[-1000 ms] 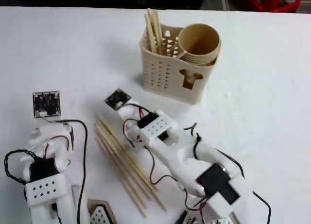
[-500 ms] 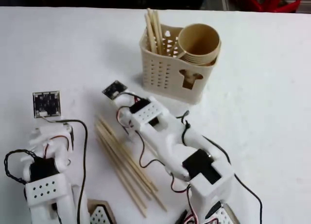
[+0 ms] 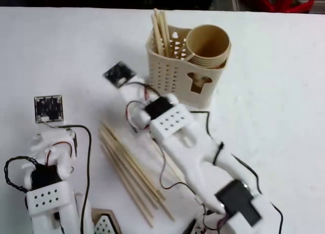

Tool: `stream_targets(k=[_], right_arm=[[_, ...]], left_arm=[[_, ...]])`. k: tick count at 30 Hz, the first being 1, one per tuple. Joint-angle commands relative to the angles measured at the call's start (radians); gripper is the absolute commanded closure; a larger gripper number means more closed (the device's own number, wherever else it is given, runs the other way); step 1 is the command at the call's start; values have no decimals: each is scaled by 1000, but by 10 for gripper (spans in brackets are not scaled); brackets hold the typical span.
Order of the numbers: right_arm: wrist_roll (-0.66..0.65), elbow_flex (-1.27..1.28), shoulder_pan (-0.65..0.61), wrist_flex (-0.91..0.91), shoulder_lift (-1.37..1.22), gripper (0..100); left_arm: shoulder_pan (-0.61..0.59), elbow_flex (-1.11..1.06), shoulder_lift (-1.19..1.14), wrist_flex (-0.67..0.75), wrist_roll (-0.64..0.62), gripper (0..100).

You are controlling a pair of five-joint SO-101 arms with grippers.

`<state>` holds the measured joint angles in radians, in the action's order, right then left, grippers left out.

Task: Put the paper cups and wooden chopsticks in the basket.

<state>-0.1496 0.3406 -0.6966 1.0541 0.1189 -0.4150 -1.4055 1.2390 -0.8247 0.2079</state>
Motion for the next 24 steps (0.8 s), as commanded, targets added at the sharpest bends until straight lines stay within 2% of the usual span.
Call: stream_targets(k=[1, 7, 13, 18, 24], right_arm=[[3, -29, 39, 4, 150, 981], [5, -77, 50, 2, 346, 981], [9, -270, 87, -71, 441, 981], [9, -353, 165, -283, 443, 981], [9, -279, 226, -645, 441, 981]], left_arm=[[-4, 6, 16, 26, 6, 917], [-4, 6, 16, 26, 6, 917], [-4, 6, 16, 26, 6, 917], [-4, 6, 16, 26, 6, 917], [-4, 6, 16, 26, 6, 917]])
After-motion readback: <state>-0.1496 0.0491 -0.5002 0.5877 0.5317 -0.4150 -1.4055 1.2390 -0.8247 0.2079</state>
